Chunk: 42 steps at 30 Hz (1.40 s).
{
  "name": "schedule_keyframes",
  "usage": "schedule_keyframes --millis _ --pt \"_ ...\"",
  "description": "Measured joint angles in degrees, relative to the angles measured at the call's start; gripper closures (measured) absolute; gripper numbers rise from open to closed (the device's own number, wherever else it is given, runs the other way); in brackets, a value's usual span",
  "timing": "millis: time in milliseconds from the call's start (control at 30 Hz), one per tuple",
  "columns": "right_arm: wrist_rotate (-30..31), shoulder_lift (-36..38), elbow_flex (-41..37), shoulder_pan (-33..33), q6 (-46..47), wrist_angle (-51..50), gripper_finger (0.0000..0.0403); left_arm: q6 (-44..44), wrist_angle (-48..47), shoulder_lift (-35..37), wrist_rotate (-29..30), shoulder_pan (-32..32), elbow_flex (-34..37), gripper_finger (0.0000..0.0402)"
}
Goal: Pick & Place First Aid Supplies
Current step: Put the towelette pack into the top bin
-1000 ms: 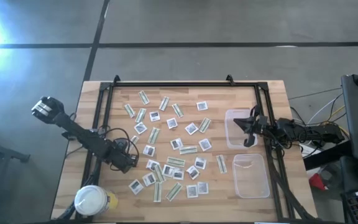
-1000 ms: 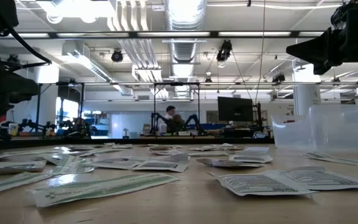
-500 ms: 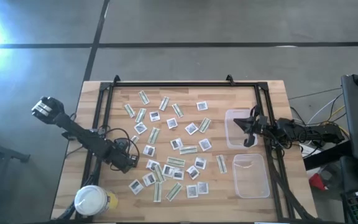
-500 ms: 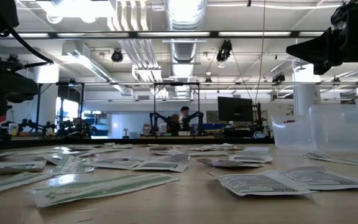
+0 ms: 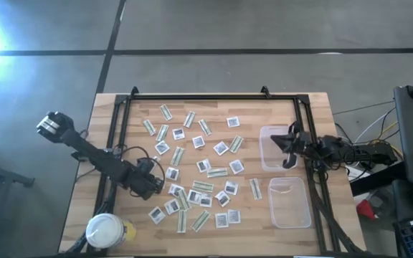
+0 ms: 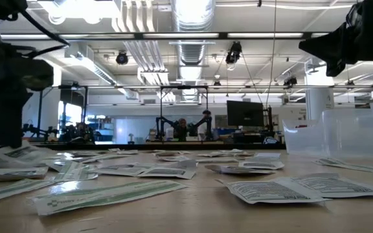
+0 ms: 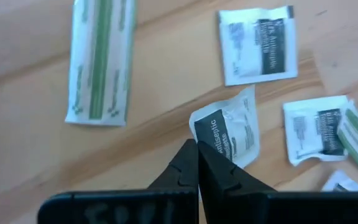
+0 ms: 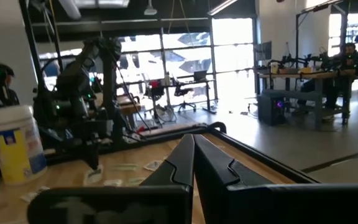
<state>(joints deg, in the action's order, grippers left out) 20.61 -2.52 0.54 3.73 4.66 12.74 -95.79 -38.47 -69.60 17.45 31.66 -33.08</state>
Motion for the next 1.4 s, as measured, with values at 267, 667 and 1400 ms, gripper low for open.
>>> schedule_keyframes --millis 267,667,1400 --pt "-7.6 0.0 0.0 0.0 5.2 3.3 0.0394 6.7 -0.5 4.9 3.9 0.0 -0.2 0.0402" --pt "-10.6 0.0 0.0 0.0 8.4 12.4 0.0394 17.1 1.9 12.6 14.7 0.0 -0.2 0.0402" --pt "-16.7 -2.7 0.0 0.0 8.4 16.9 0.0394 53.4 38.1 8.8 23.0 -10.6 -0.2 0.0401"
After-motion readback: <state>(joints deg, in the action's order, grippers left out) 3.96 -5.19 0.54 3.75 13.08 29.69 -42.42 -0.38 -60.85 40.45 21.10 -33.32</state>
